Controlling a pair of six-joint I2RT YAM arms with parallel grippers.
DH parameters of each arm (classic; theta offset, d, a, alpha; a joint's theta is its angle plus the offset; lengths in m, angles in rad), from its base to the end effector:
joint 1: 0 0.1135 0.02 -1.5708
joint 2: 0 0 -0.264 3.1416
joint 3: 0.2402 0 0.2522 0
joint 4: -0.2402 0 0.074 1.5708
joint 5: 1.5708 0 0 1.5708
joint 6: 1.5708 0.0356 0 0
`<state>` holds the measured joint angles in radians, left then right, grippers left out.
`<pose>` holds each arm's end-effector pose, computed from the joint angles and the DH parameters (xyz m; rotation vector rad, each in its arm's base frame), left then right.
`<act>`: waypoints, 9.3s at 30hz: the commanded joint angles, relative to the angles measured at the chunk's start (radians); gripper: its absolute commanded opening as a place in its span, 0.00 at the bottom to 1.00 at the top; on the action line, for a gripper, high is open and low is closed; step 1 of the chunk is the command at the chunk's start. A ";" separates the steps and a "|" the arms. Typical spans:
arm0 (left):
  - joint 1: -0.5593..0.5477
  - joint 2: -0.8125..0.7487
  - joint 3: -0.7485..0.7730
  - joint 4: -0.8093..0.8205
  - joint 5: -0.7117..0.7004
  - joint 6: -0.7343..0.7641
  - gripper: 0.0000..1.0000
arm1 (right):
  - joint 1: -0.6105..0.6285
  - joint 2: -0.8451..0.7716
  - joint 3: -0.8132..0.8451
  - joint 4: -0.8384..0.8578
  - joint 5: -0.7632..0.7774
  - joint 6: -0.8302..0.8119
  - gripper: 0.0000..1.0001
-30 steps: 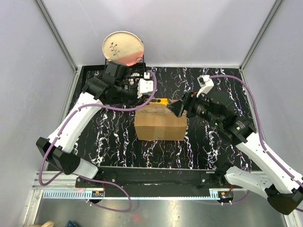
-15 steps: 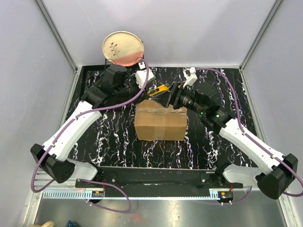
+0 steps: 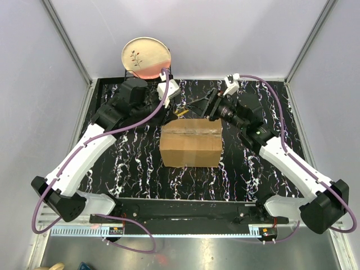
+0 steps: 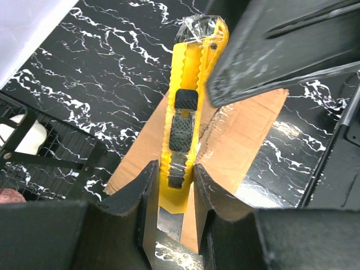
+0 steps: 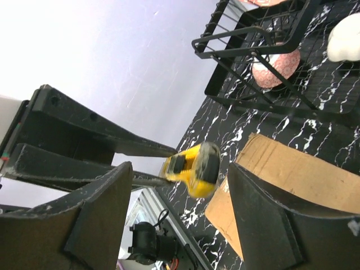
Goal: Unpack the express box
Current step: Cut the express box at the center of the board.
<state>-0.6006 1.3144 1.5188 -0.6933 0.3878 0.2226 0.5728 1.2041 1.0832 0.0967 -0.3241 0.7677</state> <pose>0.2194 -0.1666 0.4271 1.0497 1.7956 -0.6315 0.2321 0.1632 0.3874 -0.1065 1.7505 1.2719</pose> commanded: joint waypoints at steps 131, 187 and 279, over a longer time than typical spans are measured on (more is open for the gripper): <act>0.133 -0.126 -0.491 0.127 0.112 -0.005 0.99 | 0.071 0.296 -0.035 -0.268 0.764 -0.415 0.00; 0.186 0.189 -0.266 0.141 0.145 -0.103 0.93 | 0.245 -0.009 -0.040 0.113 0.436 -0.821 0.00; 0.185 0.252 -0.259 0.101 0.135 -0.066 0.78 | 0.114 0.150 -0.149 0.045 0.138 -0.778 0.00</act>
<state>-0.4133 1.5291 1.2495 -0.5385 0.5980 0.1081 0.6964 1.3342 0.9054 0.3069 -0.1673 -0.0032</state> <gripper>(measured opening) 0.787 0.219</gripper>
